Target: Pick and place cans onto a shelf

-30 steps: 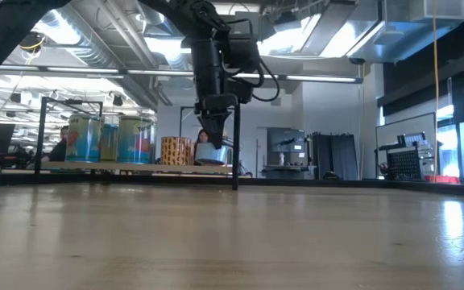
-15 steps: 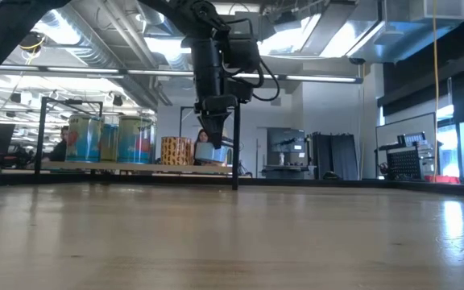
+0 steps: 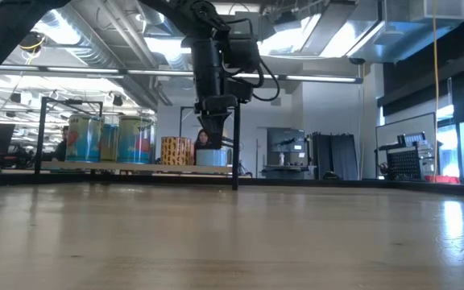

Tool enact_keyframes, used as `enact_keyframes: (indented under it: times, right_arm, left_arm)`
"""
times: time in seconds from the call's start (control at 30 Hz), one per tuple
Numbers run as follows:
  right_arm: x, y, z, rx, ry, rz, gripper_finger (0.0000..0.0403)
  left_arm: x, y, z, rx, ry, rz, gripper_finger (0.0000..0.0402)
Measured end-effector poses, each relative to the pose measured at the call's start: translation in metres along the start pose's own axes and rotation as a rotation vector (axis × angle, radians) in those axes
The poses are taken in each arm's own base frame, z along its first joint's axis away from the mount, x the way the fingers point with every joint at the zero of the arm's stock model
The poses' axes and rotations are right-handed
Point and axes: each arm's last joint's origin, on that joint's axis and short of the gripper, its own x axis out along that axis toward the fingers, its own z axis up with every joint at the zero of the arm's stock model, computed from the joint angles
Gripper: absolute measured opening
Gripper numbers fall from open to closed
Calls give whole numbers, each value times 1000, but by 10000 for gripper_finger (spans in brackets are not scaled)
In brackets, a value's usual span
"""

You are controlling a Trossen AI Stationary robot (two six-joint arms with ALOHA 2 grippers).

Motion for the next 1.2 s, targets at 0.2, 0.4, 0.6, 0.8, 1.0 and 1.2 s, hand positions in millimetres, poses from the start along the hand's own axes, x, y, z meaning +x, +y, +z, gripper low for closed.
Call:
enact_keyframes:
  times: [0.2, 0.4, 0.6, 0.8, 1.0, 1.2]
  right_arm:
    - [0, 0, 0, 0, 0, 0, 69]
    - [0, 0, 0, 0, 2, 0, 69]
    - [0, 0, -1, -25, 15, -15, 69]
    - [-5, -2, -4, -49, 10, -63, 33]
    - [-21, -3, -14, -41, -38, -71, 8]
    - [-52, -5, -36, 25, -130, -86, 4]
  left_arm:
    - [-16, -5, 0, 1, 46, -2, 40]
    - [-65, -13, 8, 16, 29, 47, 17]
    - [-127, -25, 19, 44, -109, 44, 2]
    - [-185, -27, 19, 41, -273, 32, 1]
    - [-221, -20, -8, -15, -329, 15, 0]
    - [-263, -7, -43, -86, -404, 21, 0]
